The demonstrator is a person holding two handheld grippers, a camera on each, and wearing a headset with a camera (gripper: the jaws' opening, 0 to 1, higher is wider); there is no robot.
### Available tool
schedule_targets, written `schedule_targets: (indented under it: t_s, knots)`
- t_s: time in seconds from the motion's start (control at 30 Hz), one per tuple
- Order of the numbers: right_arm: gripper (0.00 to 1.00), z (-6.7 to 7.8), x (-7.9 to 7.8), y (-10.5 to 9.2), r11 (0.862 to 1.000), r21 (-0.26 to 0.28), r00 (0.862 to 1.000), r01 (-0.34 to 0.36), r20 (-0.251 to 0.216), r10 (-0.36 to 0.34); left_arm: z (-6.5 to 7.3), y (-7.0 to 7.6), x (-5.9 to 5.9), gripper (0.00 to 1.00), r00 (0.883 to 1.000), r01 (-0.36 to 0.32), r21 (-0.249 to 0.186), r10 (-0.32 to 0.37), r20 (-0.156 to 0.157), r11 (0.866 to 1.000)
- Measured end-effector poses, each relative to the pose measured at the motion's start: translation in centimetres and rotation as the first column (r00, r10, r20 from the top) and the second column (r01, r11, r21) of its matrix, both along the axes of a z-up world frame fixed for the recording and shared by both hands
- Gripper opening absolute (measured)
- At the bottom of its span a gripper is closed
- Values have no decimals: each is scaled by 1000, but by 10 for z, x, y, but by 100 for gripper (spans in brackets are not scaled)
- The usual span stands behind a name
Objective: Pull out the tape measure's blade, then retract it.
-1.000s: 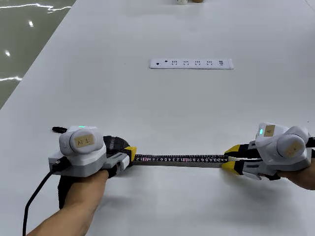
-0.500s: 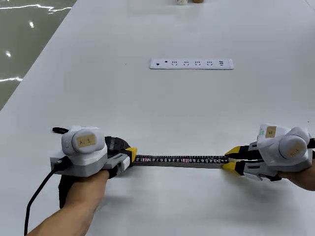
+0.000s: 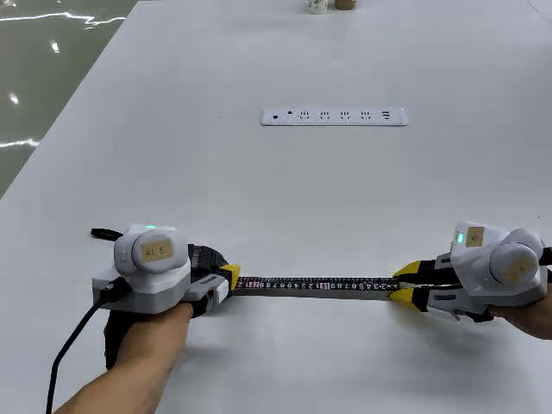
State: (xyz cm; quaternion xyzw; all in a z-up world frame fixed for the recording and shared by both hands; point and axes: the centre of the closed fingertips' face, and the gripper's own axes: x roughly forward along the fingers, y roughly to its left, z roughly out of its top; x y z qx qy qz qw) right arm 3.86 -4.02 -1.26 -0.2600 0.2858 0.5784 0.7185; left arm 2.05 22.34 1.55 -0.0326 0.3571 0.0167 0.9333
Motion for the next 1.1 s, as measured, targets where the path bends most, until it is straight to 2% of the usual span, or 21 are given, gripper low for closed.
schedule_targets:
  t_s: [0.17, 0.63, 1.1]
  knots:
    - [12, 0, 0, 0, 1000, 11, 1000, -8, -6, 8, 0, 0, 0, 62, 1000, 1, -2, -1, -4, 1000]
    - [12, 4, -2, 2, 999, 29, 999, -44, 15, 43, 0, 0, 0, 62, 1000, 2, -2, -2, -7, 1000]
    - [9, 5, -2, 2, 998, 40, 999, -40, 32, 39, 0, 0, 0, 61, 1000, -1, 8, 1, -5, 1000]
